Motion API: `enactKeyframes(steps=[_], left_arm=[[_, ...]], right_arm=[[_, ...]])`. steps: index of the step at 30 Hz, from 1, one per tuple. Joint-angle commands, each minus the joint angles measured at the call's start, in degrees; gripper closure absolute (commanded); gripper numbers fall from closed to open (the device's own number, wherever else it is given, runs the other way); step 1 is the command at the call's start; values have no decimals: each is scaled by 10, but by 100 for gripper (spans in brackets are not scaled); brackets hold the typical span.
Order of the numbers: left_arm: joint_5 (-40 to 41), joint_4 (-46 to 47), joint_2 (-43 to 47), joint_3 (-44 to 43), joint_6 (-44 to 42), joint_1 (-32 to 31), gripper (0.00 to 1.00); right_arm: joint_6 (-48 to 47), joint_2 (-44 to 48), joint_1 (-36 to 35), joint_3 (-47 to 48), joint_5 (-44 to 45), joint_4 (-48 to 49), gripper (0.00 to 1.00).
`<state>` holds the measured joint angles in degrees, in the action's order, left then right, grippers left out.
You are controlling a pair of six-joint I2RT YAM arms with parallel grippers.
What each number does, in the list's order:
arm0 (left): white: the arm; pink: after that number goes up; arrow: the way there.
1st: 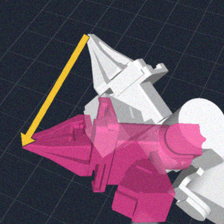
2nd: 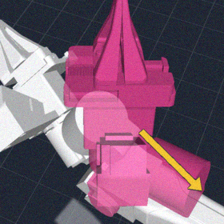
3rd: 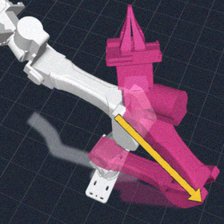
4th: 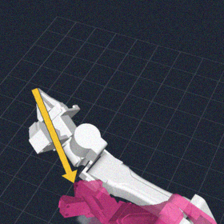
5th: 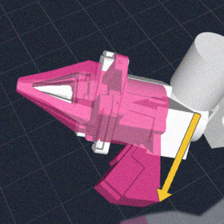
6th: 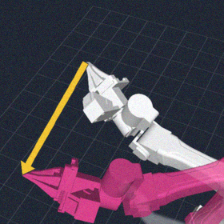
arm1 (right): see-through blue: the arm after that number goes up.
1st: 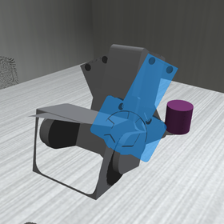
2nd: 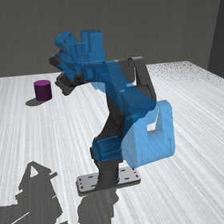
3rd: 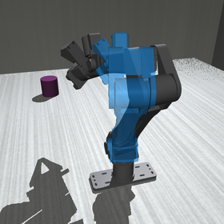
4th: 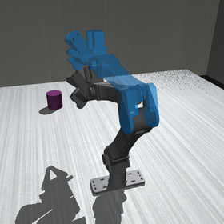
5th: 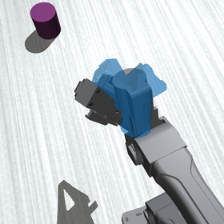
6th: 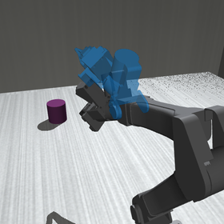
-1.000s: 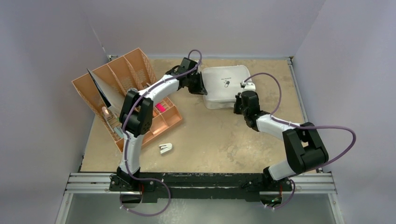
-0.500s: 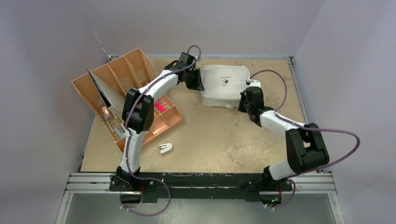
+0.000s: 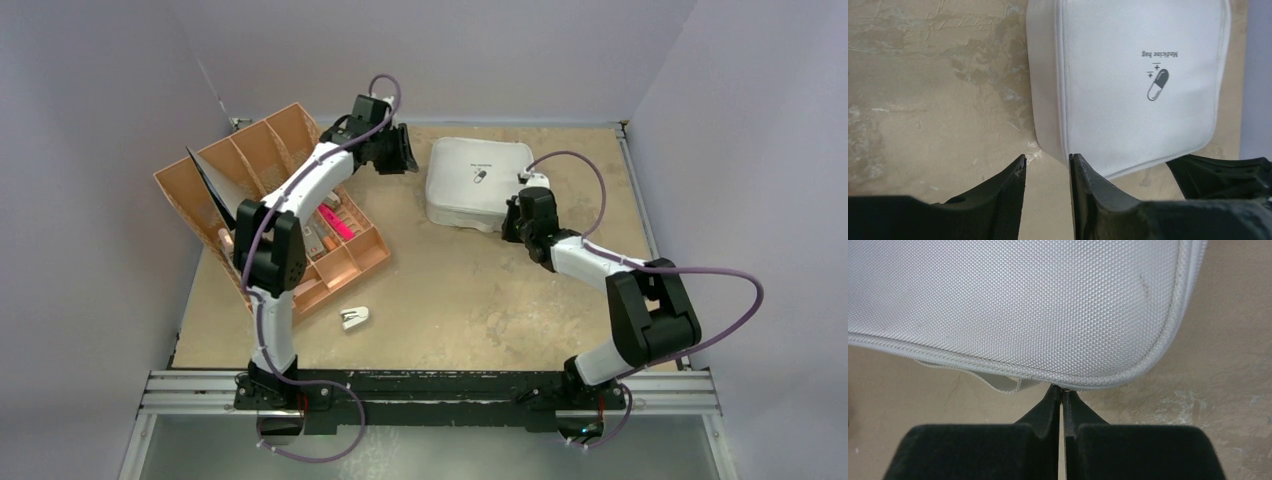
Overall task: Organize the medicine kit
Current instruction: Zip the medicine box at the center of the board.
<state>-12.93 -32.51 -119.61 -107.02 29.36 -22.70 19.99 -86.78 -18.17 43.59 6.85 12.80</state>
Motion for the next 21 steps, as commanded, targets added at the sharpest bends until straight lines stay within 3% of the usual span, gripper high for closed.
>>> enactKeyframes(steps=[1, 15, 21], left_arm=[[-13, 35, 78, 49, 18, -5, 64], [-56, 149, 172, 244, 105, -38, 56], [-86, 203, 148, 275, 152, -49, 43]], right_arm=[[29, -9, -35, 9, 3, 1, 100], [103, -23, -158, 23, 41, 27, 100], [110, -19, -167, 25, 49, 33, 100]])
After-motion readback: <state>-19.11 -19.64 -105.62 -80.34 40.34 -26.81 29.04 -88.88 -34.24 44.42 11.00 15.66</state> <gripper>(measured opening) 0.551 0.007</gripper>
